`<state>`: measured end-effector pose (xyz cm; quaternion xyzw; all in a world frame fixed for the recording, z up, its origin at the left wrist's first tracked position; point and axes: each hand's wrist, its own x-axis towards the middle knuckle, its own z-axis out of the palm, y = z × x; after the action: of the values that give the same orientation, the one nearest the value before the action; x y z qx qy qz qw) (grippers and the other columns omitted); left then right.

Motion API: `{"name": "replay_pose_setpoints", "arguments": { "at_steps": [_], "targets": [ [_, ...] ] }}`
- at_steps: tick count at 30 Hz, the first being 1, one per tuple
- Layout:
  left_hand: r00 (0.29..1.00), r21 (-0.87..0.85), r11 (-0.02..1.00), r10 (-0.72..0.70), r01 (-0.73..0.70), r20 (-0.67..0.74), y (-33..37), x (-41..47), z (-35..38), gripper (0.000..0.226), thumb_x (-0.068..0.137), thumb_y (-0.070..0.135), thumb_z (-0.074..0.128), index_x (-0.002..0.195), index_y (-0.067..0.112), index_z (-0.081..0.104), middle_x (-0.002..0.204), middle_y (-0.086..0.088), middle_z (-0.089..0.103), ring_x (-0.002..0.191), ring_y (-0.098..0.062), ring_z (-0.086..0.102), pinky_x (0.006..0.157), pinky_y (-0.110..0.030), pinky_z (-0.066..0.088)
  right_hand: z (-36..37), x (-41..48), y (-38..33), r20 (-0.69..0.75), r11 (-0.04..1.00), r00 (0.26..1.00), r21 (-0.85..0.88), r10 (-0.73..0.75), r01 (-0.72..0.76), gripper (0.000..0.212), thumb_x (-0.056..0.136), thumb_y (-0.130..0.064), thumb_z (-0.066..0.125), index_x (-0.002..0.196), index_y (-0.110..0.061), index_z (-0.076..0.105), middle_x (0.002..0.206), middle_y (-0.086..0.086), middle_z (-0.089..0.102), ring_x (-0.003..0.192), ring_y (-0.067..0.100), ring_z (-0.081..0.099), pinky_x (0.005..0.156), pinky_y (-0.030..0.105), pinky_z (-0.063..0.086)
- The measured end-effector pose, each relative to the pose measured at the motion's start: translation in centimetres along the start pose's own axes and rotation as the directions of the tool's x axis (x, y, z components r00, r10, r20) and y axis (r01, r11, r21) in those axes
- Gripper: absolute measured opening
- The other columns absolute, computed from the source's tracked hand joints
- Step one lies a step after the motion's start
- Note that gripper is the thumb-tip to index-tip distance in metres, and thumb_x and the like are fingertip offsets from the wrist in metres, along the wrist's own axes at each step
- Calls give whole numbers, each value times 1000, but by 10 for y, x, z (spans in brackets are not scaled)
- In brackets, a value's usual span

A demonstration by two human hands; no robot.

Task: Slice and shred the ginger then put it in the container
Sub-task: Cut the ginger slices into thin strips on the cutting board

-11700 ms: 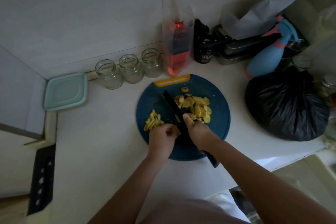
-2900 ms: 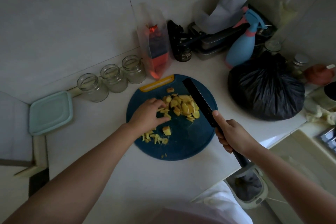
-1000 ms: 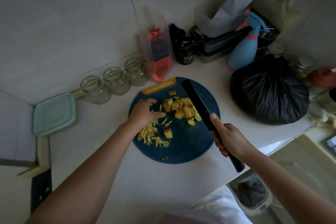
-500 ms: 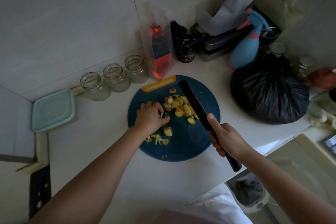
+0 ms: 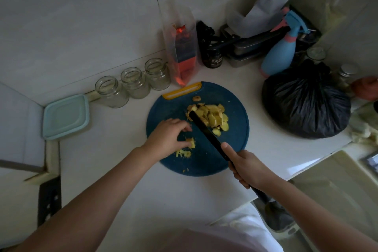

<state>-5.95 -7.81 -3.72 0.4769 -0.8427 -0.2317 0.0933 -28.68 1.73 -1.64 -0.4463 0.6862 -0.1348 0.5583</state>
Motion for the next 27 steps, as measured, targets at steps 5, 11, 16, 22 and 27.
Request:
{"name": "replay_pose_setpoints", "arguments": {
  "at_steps": [5, 11, 16, 22, 27],
  "targets": [
    [994, -33, 994, -101, 100, -52, 4, -9, 20, 30, 80, 27, 75, 105, 11, 67, 100, 0, 67, 90, -12, 60, 73, -22, 43, 8, -2, 8, 21, 996, 997, -34, 78, -77, 67, 86, -73, 35, 66, -10, 46, 55, 3, 45, 38, 15, 38, 41, 23, 38],
    [953, -92, 977, -207, 191, -219, 13, -13, 36, 15, 79, 22, 75, 84, 8, 70, 83, -2, 68, 75, -18, 62, 64, -31, 50, 13, 3, 5, 25, 974, 1000, -227, 3, 3, 66, 93, -66, 27, 70, -8, 50, 65, 7, 50, 47, 10, 44, 45, 15, 37],
    [905, -182, 943, -320, 277, -282, 25, -12, 37, 14, 78, 22, 77, 76, 9, 70, 74, 0, 69, 66, -14, 63, 60, -33, 52, 12, 12, 3, 15, 952, 998, -299, -58, 60, 70, 94, -64, 26, 73, -4, 57, 76, 13, 60, 65, 17, 54, 66, 25, 46],
    [873, -254, 877, -455, 407, -173, 29, -7, 33, 15, 82, 24, 73, 82, 8, 72, 80, -1, 72, 74, -14, 65, 67, -26, 50, 15, 11, 6, -18, 938, 990, -324, -139, 125, 70, 88, -68, 25, 60, -8, 48, 68, 12, 58, 60, 16, 51, 65, 27, 44],
    [835, -335, 814, -538, 476, -121, 27, -7, 31, 16, 80, 22, 76, 87, 7, 75, 85, -2, 74, 78, -12, 67, 72, -24, 51, 19, 12, 7, -23, 912, 979, -367, -203, 181, 71, 80, -72, 21, 55, -9, 42, 58, 8, 52, 60, 22, 53, 67, 33, 46]
  ]
}}
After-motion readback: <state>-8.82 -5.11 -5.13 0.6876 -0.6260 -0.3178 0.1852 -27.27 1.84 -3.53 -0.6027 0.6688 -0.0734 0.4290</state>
